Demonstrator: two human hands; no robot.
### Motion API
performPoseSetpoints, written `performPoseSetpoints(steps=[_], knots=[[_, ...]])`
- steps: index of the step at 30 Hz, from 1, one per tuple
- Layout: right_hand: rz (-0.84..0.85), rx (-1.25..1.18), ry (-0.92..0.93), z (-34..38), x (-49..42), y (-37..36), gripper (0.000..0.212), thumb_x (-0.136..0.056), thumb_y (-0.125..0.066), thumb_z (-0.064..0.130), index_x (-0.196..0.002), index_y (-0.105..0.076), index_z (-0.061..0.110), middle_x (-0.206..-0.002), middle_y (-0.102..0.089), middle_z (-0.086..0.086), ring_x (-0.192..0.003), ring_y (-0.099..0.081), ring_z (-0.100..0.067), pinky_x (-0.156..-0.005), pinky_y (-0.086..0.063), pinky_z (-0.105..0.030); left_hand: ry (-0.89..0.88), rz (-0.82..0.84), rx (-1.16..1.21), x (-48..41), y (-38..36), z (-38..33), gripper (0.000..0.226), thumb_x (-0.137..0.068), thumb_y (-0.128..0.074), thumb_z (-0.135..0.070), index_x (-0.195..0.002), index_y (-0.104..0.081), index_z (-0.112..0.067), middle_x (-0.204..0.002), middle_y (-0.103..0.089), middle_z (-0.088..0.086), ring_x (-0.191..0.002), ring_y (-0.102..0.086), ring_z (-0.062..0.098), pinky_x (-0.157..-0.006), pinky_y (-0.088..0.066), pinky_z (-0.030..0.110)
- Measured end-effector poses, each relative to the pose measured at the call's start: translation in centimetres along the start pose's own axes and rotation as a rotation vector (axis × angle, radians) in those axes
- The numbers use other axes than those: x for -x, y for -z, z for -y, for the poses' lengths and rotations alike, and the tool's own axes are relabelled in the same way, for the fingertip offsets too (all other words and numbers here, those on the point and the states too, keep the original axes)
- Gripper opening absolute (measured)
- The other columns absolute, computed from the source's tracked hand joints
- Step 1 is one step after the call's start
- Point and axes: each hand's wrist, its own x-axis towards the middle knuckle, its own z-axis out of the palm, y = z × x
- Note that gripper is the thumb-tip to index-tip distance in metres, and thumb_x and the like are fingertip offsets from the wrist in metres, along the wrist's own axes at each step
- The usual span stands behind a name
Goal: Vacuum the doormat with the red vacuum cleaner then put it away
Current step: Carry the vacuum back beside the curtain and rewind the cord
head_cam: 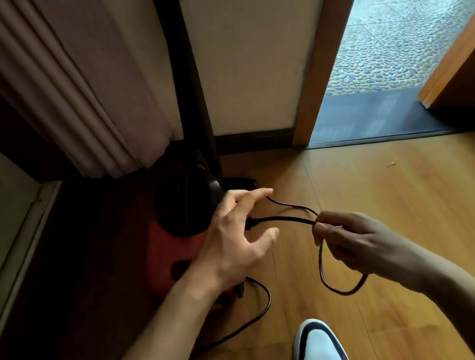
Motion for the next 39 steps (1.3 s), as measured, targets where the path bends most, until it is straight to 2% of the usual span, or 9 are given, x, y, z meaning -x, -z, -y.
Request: performPoseSetpoints(steps=[3, 8, 11, 16, 23, 28, 30, 35, 39], knots=[[0.03, -0.047, 0.132, -0.5, 1.9, -0.3, 0.031, -0.102, -0.049, 0.034, -0.096, -0.065, 0.008, -0.07, -0.045, 0.0, -0.058, -0.037, -0.01, -0.049, -0.033, -0.019, -0.182, 0.166, -0.047, 0.5, -1.4, -1.2, 0.05, -0.09, -0.061, -0.055, -0.137, -0.047, -0.048, -0.14, -0.045, -0.019, -0.131, -0.042, 0.004, -0.109, -0.039, 0.036], [0.042, 0.02, 0.174, -2.1, 5.1, 0.3, 0.036, -0.102, -0.053, 0.047, -0.096, -0.067, 0.014, -0.068, -0.044, 0.0, -0.058, -0.037, -0.014, -0.05, -0.034, -0.024, -0.297, 0.279, 0.185, 2.3, -2.9, -2.2, 0.018, -0.098, -0.061, -0.029, -0.098, -0.07, -0.013, -0.08, -0.065, -0.004, -0.073, -0.061, 0.014, -0.065, -0.051, 0.038], [0.225, 0.039, -0.046, -3.6, 6.8, 0.8, 0.045, -0.101, -0.047, 0.054, -0.099, -0.069, 0.015, -0.076, -0.047, -0.008, -0.061, -0.039, -0.024, -0.051, -0.037, -0.034, -0.28, 0.354, 0.176, 5.7, -4.4, -1.0, 0.015, -0.097, -0.062, -0.029, -0.095, -0.071, -0.017, -0.079, -0.063, -0.012, -0.073, -0.059, 0.008, -0.064, -0.047, 0.023], [0.537, 0.232, -0.339, -6.6, 5.3, -2.5, 0.042, -0.106, -0.045, 0.045, -0.098, -0.067, 0.01, -0.073, -0.049, -0.007, -0.056, -0.045, -0.016, -0.055, -0.043, -0.034, -0.113, 0.46, 0.062, 10.8, -8.0, 3.6, 0.019, -0.096, -0.059, -0.04, -0.1, -0.071, -0.026, -0.09, -0.065, -0.018, -0.086, -0.061, 0.003, -0.079, -0.052, 0.034], [0.639, 0.255, -0.378, -11.0, 1.8, -8.3, 0.031, -0.103, -0.057, 0.038, -0.103, -0.064, 0.007, -0.085, -0.066, -0.01, -0.07, -0.066, -0.025, -0.068, -0.061, -0.038, 0.008, 0.326, -0.1, 15.6, -10.2, 9.5, 0.017, -0.096, -0.061, -0.035, -0.105, -0.072, -0.025, -0.1, -0.065, -0.013, -0.092, -0.055, -0.002, -0.085, -0.049, 0.026], [0.571, 0.384, -0.137, -12.1, 0.0, -11.2, 0.023, -0.099, -0.062, 0.037, -0.103, -0.067, 0.015, -0.093, -0.073, -0.004, -0.08, -0.073, -0.019, -0.072, -0.064, -0.034, 0.058, 0.282, -0.161, 17.4, -9.0, 11.1, 0.022, -0.096, -0.059, -0.036, -0.112, -0.07, -0.024, -0.113, -0.065, -0.011, -0.109, -0.052, 0.001, -0.098, -0.045, 0.026], [0.5, 0.356, -0.071, -11.9, -1.0, -12.2, 0.019, -0.101, -0.061, 0.032, -0.098, -0.068, 0.014, -0.088, -0.072, -0.006, -0.079, -0.073, -0.022, -0.069, -0.063, -0.036, 0.088, 0.21, -0.162, 18.2, -8.1, 11.3, 0.028, -0.095, -0.055, -0.041, -0.11, -0.07, -0.024, -0.11, -0.065, -0.012, -0.104, -0.055, 0.001, -0.093, -0.049, 0.027], [0.196, 0.4, 0.139, -11.4, -3.5, -14.9, 0.014, -0.097, -0.062, 0.027, -0.087, -0.066, 0.019, -0.079, -0.068, 0.004, -0.066, -0.067, -0.013, -0.064, -0.059, -0.035, 0.164, -0.362, -0.336, 18.8, -4.3, 11.8, 0.022, -0.093, -0.055, -0.031, -0.099, -0.069, -0.014, -0.095, -0.059, -0.005, -0.084, -0.057, 0.007, -0.07, -0.055, 0.028], [0.018, 0.461, 0.277, -10.2, -4.4, -17.1, 0.016, -0.095, -0.061, 0.044, -0.087, -0.064, 0.031, -0.078, -0.068, 0.016, -0.069, -0.064, -0.002, -0.061, -0.056, -0.025, 0.062, -0.41, -0.628, 16.3, -0.7, 12.1, 0.04, -0.085, -0.064, -0.037, -0.117, -0.065, -0.013, -0.107, -0.056, 0.005, -0.094, -0.056, 0.02, -0.077, -0.053, 0.036]])
